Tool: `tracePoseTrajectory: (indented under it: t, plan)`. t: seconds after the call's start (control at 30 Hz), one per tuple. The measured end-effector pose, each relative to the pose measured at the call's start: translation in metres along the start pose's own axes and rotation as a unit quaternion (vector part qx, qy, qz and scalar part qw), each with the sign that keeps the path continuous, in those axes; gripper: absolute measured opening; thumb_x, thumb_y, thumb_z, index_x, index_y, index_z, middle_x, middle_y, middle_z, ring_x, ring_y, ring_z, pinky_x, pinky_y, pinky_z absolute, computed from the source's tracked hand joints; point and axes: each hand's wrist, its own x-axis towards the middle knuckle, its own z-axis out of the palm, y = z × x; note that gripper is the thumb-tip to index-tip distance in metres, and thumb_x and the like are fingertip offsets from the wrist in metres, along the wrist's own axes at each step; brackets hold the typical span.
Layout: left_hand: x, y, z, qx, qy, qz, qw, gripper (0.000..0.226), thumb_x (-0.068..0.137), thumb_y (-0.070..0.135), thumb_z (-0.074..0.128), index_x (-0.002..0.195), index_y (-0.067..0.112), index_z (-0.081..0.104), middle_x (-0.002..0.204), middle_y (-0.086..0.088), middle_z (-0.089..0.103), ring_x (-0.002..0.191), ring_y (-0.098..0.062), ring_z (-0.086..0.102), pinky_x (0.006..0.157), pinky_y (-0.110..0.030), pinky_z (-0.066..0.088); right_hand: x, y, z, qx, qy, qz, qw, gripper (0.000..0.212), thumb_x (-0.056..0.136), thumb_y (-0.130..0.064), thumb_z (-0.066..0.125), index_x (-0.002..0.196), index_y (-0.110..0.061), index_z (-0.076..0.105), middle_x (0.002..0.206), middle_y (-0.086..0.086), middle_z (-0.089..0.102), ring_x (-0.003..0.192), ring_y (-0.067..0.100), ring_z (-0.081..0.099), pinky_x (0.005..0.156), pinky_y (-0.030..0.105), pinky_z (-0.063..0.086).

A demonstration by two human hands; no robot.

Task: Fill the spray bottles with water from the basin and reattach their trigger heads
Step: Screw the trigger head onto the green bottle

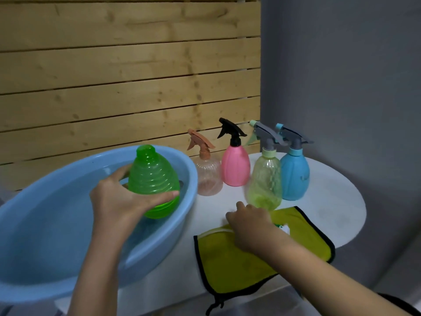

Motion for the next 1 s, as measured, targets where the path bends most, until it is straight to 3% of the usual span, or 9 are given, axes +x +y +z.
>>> tracePoseTrajectory:
  t: [0.13,0.27,0.4,0.53,0.7,0.8,0.9,1.0]
  plan:
    - [-0.001,0.004,0.008,-0.001,-0.004,0.005,1.000,0.083,0.015,0.062,0.079,0.092,0.033,0.063,0.084,0.009,0.068,0.086,-0.018,0.065,0.086,-0.038,0.053,-0.006,0.008,0.002,0.008,-0.036,0.033,0.999,0.056,0.091,-0.022,0.054,0.140,-0.017,0.028,0.139,0.011,0.030,0.122,0.027,0.048,0.073,0.029,0.034]
    - [-0.001,0.006,0.012,0.019,-0.001,0.008,1.000,0.095,0.017,0.060,0.079,0.103,0.025,0.068,0.089,0.004,0.067,0.088,-0.017,0.062,0.084,-0.032,0.048,-0.012,0.016,0.002,0.013,-0.069,0.067,0.995,0.062,0.089,-0.019,0.058,0.141,-0.015,0.026,0.141,0.011,0.025,0.118,0.029,0.052,0.069,0.029,0.036]
    - [0.000,0.004,0.011,0.021,-0.001,0.008,1.000,0.096,0.017,0.064,0.078,0.104,0.024,0.069,0.089,0.003,0.068,0.088,-0.017,0.062,0.082,-0.031,0.046,-0.010,0.028,-0.003,0.026,-0.091,0.099,0.991,0.073,0.086,-0.010,0.059,0.145,-0.015,0.017,0.140,0.014,0.023,0.118,0.026,0.048,0.055,0.024,0.032]
    - [0.001,0.001,0.011,0.013,0.002,-0.003,1.000,0.099,0.017,0.060,0.083,0.108,0.023,0.070,0.094,0.002,0.071,0.093,-0.017,0.064,0.089,-0.036,0.050,-0.006,0.040,-0.007,0.061,-0.133,0.108,0.983,0.089,0.088,-0.008,0.059,0.151,-0.016,-0.003,0.138,0.013,0.038,0.123,0.030,0.045,0.074,0.031,0.037]
    - [0.002,-0.002,0.013,0.004,0.000,-0.006,1.000,0.101,0.014,0.066,0.079,0.106,0.025,0.069,0.095,0.003,0.071,0.094,-0.018,0.065,0.092,-0.043,0.052,-0.002,0.047,-0.007,0.086,-0.141,0.120,0.979,0.066,0.090,-0.008,0.057,0.145,-0.010,0.022,0.138,0.008,0.045,0.126,0.029,0.046,0.091,0.034,0.040]
    - [0.000,0.000,0.013,0.008,0.001,-0.009,1.000,0.094,0.014,0.066,0.077,0.101,0.030,0.066,0.093,0.003,0.069,0.092,-0.018,0.064,0.090,-0.038,0.051,-0.003,0.048,-0.007,0.059,-0.144,0.104,0.982,0.055,0.090,-0.009,0.059,0.140,-0.010,0.036,0.137,0.005,0.048,0.125,0.024,0.049,0.088,0.030,0.040]
    - [-0.001,0.002,0.013,0.019,-0.004,-0.005,1.000,0.097,0.014,0.062,0.083,0.104,0.027,0.067,0.093,0.002,0.067,0.093,-0.019,0.062,0.086,-0.033,0.048,-0.004,0.047,-0.007,0.038,-0.135,0.090,0.986,0.060,0.084,-0.009,0.067,0.138,-0.010,0.039,0.133,0.004,0.051,0.120,0.021,0.053,0.083,0.028,0.038]
    - [-0.002,0.002,0.012,0.028,0.001,-0.006,1.000,0.102,0.016,0.056,0.088,0.109,0.020,0.068,0.092,0.000,0.067,0.091,-0.019,0.061,0.082,-0.031,0.045,-0.002,0.046,-0.007,0.056,-0.097,0.100,0.989,0.066,0.084,-0.011,0.067,0.141,-0.006,0.033,0.137,0.009,0.039,0.123,0.027,0.048,0.084,0.031,0.040]
